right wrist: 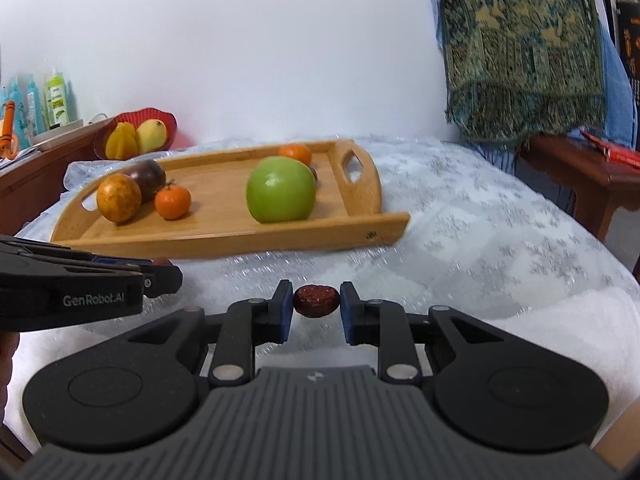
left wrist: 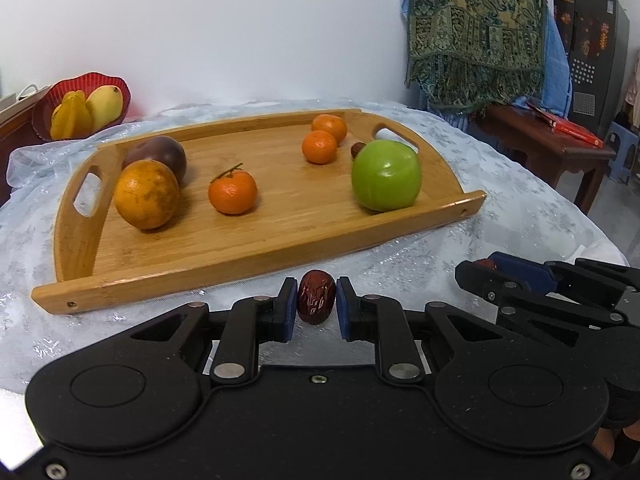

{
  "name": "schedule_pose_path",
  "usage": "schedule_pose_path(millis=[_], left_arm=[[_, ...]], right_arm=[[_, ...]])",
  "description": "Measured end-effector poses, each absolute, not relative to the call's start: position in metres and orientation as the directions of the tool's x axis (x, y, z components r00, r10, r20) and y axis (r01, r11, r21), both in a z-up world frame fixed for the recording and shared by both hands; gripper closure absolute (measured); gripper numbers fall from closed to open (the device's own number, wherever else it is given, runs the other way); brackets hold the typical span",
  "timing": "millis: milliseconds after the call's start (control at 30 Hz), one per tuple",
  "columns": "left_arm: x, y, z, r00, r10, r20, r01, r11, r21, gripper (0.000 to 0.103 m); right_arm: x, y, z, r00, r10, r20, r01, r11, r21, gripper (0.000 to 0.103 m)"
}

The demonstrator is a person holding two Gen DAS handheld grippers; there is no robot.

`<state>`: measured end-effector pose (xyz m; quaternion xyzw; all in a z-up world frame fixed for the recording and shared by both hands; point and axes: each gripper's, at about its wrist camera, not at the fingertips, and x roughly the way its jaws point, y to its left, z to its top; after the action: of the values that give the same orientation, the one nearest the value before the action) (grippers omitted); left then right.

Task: Organize fruits
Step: 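Carry both red dates up and over the bamboo tray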

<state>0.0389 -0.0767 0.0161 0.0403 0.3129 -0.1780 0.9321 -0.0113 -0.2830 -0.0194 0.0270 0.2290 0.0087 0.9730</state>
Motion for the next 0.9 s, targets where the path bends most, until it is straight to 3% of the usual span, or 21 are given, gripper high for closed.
schedule_pose_path(millis=[900], left_arm=[[0.068, -0.038, 0.049, 0.818, -0.299, -0.491, 0.32, 0.946, -0.044, 0.084]], right_arm=[[0.038, -0.254, 0.018, 0.945, 0.101, -0.31, -0.085, 0.994, 0.064, 0.074]])
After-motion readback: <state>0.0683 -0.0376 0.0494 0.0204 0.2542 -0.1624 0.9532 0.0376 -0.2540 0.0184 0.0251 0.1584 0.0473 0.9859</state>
